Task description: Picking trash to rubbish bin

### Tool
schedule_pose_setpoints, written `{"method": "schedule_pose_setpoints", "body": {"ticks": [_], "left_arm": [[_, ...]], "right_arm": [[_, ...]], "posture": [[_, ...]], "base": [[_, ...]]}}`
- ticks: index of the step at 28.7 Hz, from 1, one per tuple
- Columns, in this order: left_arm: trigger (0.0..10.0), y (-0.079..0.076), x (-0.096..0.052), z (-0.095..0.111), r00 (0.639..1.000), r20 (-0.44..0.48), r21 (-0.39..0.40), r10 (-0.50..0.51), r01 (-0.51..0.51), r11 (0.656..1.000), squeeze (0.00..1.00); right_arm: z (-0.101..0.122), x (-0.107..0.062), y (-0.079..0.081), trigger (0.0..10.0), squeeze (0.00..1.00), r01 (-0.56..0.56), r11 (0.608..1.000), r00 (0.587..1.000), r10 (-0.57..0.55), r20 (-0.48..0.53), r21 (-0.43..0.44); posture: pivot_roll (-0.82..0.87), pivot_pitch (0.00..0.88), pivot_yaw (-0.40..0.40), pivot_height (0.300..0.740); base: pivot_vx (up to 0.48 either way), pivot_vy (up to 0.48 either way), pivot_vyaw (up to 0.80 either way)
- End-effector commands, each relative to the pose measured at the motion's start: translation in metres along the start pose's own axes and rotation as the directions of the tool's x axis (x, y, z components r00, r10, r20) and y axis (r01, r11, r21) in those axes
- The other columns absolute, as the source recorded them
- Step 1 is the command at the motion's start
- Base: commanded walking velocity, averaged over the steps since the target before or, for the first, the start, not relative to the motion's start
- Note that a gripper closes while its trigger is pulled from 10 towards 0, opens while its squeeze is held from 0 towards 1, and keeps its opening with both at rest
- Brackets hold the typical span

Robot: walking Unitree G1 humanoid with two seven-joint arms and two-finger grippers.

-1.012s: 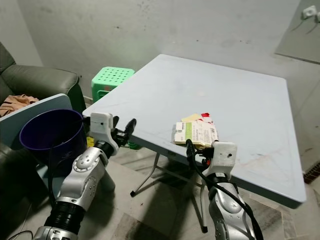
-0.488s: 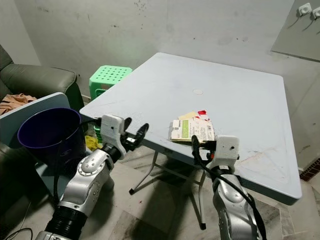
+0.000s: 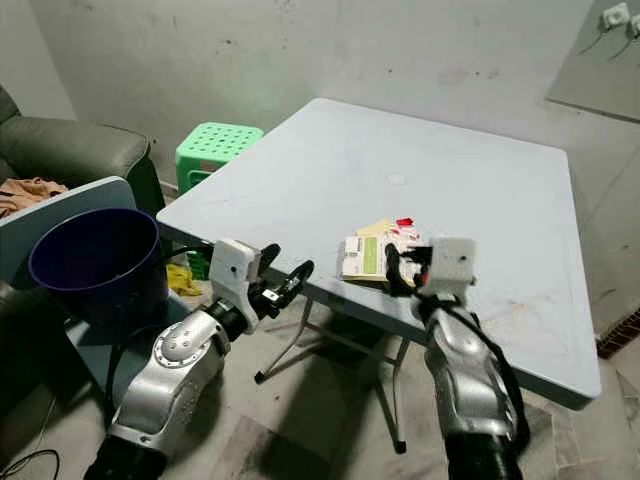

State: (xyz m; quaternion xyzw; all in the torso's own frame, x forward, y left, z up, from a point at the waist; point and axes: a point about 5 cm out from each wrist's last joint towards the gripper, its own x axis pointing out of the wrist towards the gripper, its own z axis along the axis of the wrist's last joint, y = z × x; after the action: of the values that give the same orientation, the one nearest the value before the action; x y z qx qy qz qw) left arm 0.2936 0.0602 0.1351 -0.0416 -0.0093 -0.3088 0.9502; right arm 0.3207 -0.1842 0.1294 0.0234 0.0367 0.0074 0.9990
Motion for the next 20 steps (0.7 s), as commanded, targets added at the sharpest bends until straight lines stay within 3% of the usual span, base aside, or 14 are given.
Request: {"method": "schedule_pose_setpoints", "body": {"ticks": [1, 7, 13, 16, 20], "left_arm": [[10.0, -0.003, -0.001, 0.004, 1.000, 0.004, 0.007, -0.013, 0.013, 1.000, 0.00], [10.0, -0.008, -0.013, 0.004, 1.000, -0.010, 0.000, -0.012, 0.012, 1.000, 0.00], [10.0, -0.014, -0.019, 0.008, 1.000, -0.013, -0.022, 0.000, 0.000, 1.000, 0.00], [10.0, -0.014, -0.020, 0.008, 1.000, -0.014, -0.023, 0.002, -0.002, 1.000, 0.00], [10.0, -0.012, -0.030, 0.007, 0.999, -0.034, -0.028, 0.039, -0.040, 0.999, 0.00]], "right_arm": [[0.004, 0.005, -0.003, 10.0, 0.00, 0.000, 1.000, 1.000, 0.000, 0.002, 0.009], [0.014, 0.028, 0.001, 10.0, 0.00, -0.014, 1.000, 1.000, 0.014, -0.005, -0.005], [0.025, 0.048, 0.005, 10.0, 0.00, -0.027, 0.996, 0.999, 0.024, -0.030, -0.080], [0.025, 0.050, 0.006, 10.0, 0.00, -0.033, 0.996, 0.999, 0.030, -0.038, -0.078], [0.010, 0.051, 0.008, 10.0, 0.00, -0.035, 0.995, 0.990, 0.022, -0.138, -0.094]], "posture": [[-0.06, 0.018, -0.070, 0.740], [-0.03, 0.057, -0.087, 0.740], [-0.01, 0.108, -0.109, 0.740], [0.00, 0.115, -0.112, 0.740], [0.01, 0.156, -0.127, 0.740]], "base": [[0.000, 0.000, 0.00], [0.000, 0.000, 0.00], [0.000, 0.000, 0.00], [0.000, 0.000, 0.00], [0.000, 0.000, 0.00]]}}
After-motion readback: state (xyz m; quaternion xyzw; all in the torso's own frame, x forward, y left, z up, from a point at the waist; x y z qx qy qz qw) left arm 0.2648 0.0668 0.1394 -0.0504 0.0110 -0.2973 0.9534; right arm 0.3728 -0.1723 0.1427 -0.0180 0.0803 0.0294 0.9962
